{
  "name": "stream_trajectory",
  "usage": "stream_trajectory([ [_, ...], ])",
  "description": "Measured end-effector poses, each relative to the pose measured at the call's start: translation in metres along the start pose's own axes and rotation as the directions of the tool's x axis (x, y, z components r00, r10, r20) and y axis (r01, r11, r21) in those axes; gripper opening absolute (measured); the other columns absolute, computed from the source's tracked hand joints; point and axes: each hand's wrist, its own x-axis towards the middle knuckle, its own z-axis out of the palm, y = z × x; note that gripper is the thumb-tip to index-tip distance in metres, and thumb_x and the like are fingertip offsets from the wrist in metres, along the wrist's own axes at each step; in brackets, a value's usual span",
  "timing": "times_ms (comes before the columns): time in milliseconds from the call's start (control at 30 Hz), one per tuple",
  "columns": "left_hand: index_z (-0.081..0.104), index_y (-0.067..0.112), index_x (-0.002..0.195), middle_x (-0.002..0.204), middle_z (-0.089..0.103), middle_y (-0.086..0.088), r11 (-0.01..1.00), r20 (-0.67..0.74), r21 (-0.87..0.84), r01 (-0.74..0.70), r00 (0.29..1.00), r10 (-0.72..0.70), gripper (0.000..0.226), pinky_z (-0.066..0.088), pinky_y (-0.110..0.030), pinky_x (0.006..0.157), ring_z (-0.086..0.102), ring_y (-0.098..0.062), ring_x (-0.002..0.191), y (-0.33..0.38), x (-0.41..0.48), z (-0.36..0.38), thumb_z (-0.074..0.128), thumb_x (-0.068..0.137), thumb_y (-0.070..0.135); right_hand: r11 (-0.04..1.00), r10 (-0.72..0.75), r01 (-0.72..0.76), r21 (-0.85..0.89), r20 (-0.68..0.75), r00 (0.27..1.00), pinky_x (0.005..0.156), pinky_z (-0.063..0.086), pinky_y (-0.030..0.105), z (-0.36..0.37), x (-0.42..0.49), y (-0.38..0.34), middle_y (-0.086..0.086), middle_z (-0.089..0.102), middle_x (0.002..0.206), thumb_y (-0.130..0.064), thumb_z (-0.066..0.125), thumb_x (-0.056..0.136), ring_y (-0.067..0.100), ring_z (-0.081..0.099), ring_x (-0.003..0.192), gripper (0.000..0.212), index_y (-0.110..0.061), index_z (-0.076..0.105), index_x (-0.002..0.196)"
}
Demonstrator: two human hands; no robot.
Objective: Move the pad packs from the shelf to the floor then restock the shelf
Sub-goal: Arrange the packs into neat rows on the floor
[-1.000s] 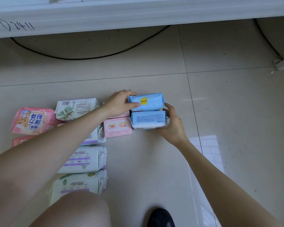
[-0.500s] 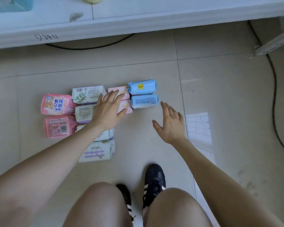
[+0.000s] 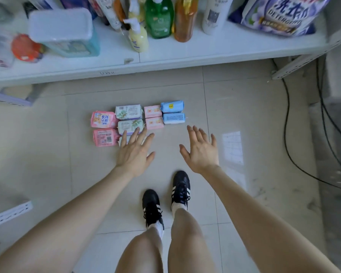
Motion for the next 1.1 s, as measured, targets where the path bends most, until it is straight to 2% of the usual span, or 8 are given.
stream_trajectory([
  [233, 0.027, 0.025, 0.15, 0.16, 0.019, -0.004, 0.999, -0.145, 0.019, 0.033, 0.989, -0.03, 0.061, -0.002, -0.05, 0.116, 0.012, -0.023, 0.148, 0.005, -0.078, -0.119, 0.042, 0.095, 0.047, 0.996, -0.035, 0.025, -0.09, -0.116, 0.993, 0.116, 0.01, 0.051, -0.108, -0.069, -0.037, 0.006, 0.023, 0.158, -0.053, 0.027, 0.096, 0.023, 0.018, 0.146, 0.068, -0.017, 0.014, 0.152],
  [400, 0.026, 0.028, 0.15, 0.161, 0.012, -0.005, 0.997, -0.257, 0.059, 0.043, 0.966, -0.026, 0.058, -0.002, -0.052, 0.116, 0.006, -0.023, 0.149, 0.003, -0.134, -0.199, 0.036, 0.097, 0.05, 0.991, -0.076, 0.043, -0.128, -0.265, 0.961, 0.116, 0.008, 0.052, -0.177, -0.126, -0.07, 0.007, 0.022, 0.159, -0.055, 0.025, 0.095, 0.024, 0.018, 0.146, 0.067, -0.017, 0.023, 0.149],
  [567, 0.02, 0.028, 0.152, 0.162, 0.007, -0.003, 0.995, -0.388, 0.082, 0.055, 0.922, -0.019, 0.062, -0.005, -0.053, 0.116, 0.002, -0.022, 0.149, 0.003, -0.197, -0.267, 0.031, 0.097, 0.053, 0.983, -0.106, 0.041, -0.179, -0.377, 0.92, 0.117, 0.006, 0.052, -0.242, -0.183, -0.105, 0.006, 0.016, 0.16, -0.055, 0.024, 0.095, 0.023, 0.012, 0.148, 0.069, -0.016, 0.016, 0.152],
  [700, 0.02, 0.03, 0.151, 0.162, 0.01, -0.002, 0.99, -0.503, 0.114, 0.087, 0.864, -0.018, 0.061, -0.006, -0.052, 0.117, 0.004, -0.022, 0.149, 0.003, -0.242, -0.32, 0.03, 0.096, 0.055, 0.98, -0.147, 0.058, -0.191, -0.497, 0.855, 0.116, 0.007, 0.054, -0.302, -0.223, -0.133, 0.007, 0.017, 0.16, -0.055, 0.025, 0.095, 0.024, 0.014, 0.148, 0.07, -0.016, 0.013, 0.152],
  [833, 0.02, 0.029, 0.152, 0.162, 0.01, -0.002, 0.984, -0.611, 0.116, 0.134, 0.791, -0.035, 0.062, -0.002, -0.053, 0.118, 0.004, -0.022, 0.149, 0.002, -0.275, -0.377, 0.03, 0.096, 0.054, 0.977, -0.188, 0.078, -0.199, -0.628, 0.755, 0.116, 0.007, 0.054, -0.369, -0.255, -0.156, 0.007, 0.025, 0.158, -0.055, 0.026, 0.094, 0.025, 0.02, 0.146, 0.069, -0.017, 0.021, 0.151],
  [1100, 0.014, 0.031, 0.152, 0.162, 0.006, -0.002, 0.968, -0.775, 0.091, 0.234, 0.627, -0.079, 0.064, -0.009, -0.052, 0.116, 0.002, -0.021, 0.15, 0.003, -0.323, -0.492, 0.023, 0.095, 0.058, 0.949, -0.294, 0.098, -0.299, -0.73, 0.617, 0.117, 0.004, 0.053, -0.49, -0.295, -0.186, 0.005, 0.016, 0.16, -0.059, 0.016, 0.095, 0.023, 0.011, 0.148, 0.072, -0.018, 0.009, 0.154],
])
